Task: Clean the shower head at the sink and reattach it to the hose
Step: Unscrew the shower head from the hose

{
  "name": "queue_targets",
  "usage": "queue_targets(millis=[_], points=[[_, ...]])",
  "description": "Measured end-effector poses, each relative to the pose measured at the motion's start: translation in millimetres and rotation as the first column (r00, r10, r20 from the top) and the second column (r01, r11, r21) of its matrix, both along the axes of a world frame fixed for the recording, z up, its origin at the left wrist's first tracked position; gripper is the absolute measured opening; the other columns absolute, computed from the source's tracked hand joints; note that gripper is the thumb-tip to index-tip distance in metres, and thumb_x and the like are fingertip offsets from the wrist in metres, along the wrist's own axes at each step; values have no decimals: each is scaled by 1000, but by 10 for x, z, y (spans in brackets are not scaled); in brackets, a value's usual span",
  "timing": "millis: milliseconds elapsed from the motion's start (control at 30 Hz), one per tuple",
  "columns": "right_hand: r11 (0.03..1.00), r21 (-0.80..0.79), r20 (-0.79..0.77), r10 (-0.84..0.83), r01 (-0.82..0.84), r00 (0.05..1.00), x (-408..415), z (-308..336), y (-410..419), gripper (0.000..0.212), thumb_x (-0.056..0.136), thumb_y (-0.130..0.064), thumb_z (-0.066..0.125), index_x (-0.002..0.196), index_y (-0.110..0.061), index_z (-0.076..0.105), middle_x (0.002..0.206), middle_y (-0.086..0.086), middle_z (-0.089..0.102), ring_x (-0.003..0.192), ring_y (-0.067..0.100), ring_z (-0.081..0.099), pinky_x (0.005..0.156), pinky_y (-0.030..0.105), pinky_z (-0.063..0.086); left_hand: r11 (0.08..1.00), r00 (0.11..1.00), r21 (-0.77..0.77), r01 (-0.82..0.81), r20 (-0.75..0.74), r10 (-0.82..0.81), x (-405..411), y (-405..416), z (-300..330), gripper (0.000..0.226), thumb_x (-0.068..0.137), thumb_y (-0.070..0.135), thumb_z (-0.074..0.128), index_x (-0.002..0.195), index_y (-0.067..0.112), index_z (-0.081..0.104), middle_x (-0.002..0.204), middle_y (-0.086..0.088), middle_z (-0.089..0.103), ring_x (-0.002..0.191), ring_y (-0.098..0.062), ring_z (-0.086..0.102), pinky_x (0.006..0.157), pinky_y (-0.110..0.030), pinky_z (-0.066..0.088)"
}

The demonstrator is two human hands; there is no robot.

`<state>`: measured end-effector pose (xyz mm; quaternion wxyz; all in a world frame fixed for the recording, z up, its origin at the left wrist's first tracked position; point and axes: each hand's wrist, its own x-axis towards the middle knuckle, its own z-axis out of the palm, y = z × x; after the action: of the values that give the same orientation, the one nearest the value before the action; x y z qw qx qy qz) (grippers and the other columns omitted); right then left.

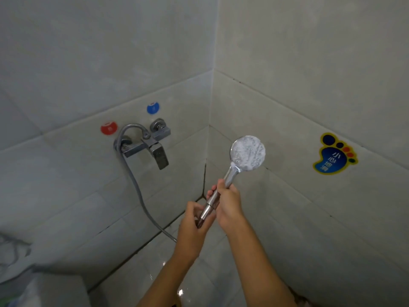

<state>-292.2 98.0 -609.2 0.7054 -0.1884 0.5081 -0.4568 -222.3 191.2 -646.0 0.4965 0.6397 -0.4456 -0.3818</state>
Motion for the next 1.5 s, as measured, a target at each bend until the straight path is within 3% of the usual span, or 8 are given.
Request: queue_targets(millis=[300, 433, 533, 667, 867, 1000, 1133, 1500], points=[[1000, -12, -13, 0, 0, 1000, -50, -71, -28, 15, 104, -16, 47, 92, -7, 49, 70, 5, 52, 57, 16, 55, 60, 30, 51, 995, 987, 70, -78, 148, 67, -87, -38, -102, 34, 101, 37, 37, 72, 27, 54, 58, 5, 52, 50, -4, 47, 52, -24, 39], [1000, -2, -18, -7, 7, 1000, -58, -73, -57, 15, 104, -15, 46, 92, -7, 50, 70, 6, 52, 57, 16, 54, 61, 31, 51, 999, 994, 30, -37, 103, 34, -88, -47, -61, 12, 95, 37, 53, 93, 26, 54, 69, -6, 58, 56, -15, 52, 52, -38, 45], [1000, 7, -5, -15, 15, 1000, -66, -68, -85, 17, 104, -16, 46, 90, -7, 49, 69, 6, 52, 57, 17, 54, 61, 31, 51, 1000, 985, 8, -17, 174, 15, -56, -29, -84, 20, 90, 24, 64, 93, 28, 46, 71, 3, 55, 58, -9, 51, 52, -28, 45], [1000, 5, 20, -8, 8, 1000, -61, -56, -107, 16, 104, -16, 46, 92, -7, 49, 71, 5, 52, 59, 16, 54, 63, 31, 51, 999, 971, 7, -37, 236, 35, -67, -42, -60, 14, 94, 28, 58, 88, 27, 46, 67, 10, 50, 56, -3, 47, 51, -19, 39], [1000, -14, -19, 24, -25, 1000, -57, -112, -116, 13, 103, -18, 48, 95, -9, 52, 73, 5, 54, 61, 16, 57, 67, 33, 52, 997, 979, 70, -27, 204, 12, -63, -47, -70, 39, 91, 55, 36, 83, 20, 51, 61, 5, 50, 49, -5, 42, 49, -33, 39], [1000, -7, -24, 22, -22, 999, -62, -118, -90, 13, 103, -18, 48, 97, -8, 52, 73, 5, 53, 60, 17, 56, 65, 33, 53, 998, 983, 54, -19, 185, 9, -86, -15, -34, 27, 93, 48, 43, 91, 22, 53, 65, 4, 55, 51, -10, 48, 53, -40, 46], [1000, -3, -34, 19, -19, 999, -63, -119, -52, 13, 103, -19, 48, 97, -8, 53, 73, 5, 54, 61, 16, 57, 64, 32, 53, 1000, 980, 25, 4, 201, -9, -76, 23, -43, 11, 94, 28, 57, 97, 25, 48, 75, 7, 58, 61, -6, 55, 55, -27, 48], [1000, -19, -27, 20, -21, 999, -42, -133, 11, 12, 103, -18, 48, 101, -7, 53, 75, 5, 55, 63, 16, 59, 66, 32, 52, 997, 976, 74, -22, 217, 6, -36, 56, -85, 26, 96, 45, 39, 86, 25, 52, 62, 4, 51, 50, -4, 42, 48, -26, 37]])
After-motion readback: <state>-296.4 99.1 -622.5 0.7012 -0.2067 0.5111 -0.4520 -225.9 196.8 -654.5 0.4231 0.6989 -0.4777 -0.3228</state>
